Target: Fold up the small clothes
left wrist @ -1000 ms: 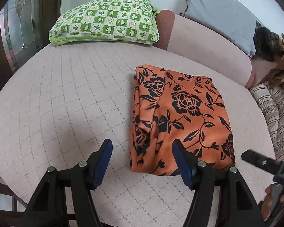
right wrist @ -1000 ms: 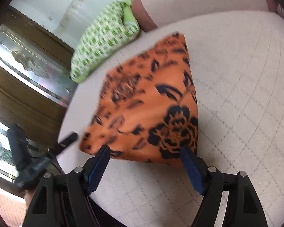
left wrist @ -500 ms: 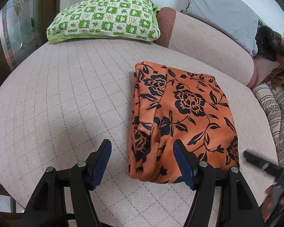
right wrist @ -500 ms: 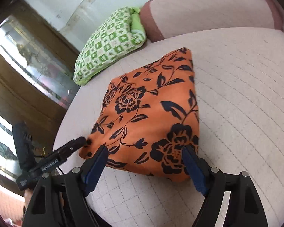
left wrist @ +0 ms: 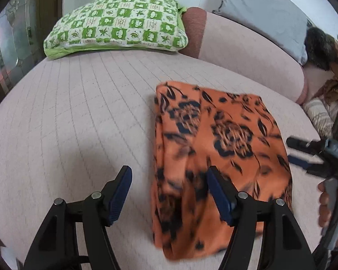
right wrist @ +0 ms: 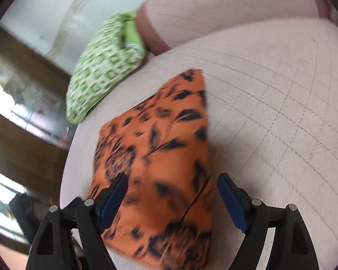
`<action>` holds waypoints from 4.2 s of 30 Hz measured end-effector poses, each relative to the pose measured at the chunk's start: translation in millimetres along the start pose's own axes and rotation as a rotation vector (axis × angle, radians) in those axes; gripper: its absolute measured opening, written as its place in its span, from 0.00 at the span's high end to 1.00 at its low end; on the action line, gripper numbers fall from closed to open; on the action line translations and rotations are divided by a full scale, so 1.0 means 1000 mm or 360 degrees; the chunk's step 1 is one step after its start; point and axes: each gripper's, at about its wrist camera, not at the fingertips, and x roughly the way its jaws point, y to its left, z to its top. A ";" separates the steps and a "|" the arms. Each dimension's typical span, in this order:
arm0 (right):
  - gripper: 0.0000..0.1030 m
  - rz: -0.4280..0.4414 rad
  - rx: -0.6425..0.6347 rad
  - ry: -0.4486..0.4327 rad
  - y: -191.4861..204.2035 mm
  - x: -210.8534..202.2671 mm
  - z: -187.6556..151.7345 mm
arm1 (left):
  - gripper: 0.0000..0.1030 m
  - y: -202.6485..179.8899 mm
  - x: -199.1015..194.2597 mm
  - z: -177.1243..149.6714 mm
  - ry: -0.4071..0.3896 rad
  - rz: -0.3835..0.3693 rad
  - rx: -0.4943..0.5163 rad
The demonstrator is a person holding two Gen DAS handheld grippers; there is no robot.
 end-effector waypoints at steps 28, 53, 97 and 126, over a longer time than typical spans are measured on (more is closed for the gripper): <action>0.69 0.0140 0.0255 -0.0014 -0.024 0.044 0.036 | 0.42 0.016 0.060 0.012 0.0181 -0.0193 -0.0108; 0.23 0.0080 0.0097 0.0052 -0.001 0.009 -0.021 | 0.42 0.024 0.031 0.013 -0.0024 -0.0195 -0.0106; 0.64 0.0057 -0.0254 -0.0143 -0.002 -0.078 0.018 | 0.74 -0.089 0.007 0.006 -0.0076 -0.0425 0.0120; 0.64 0.0035 -0.0195 -0.0127 -0.050 -0.110 0.042 | 0.74 -0.126 0.025 0.006 -0.0023 -0.0370 0.0166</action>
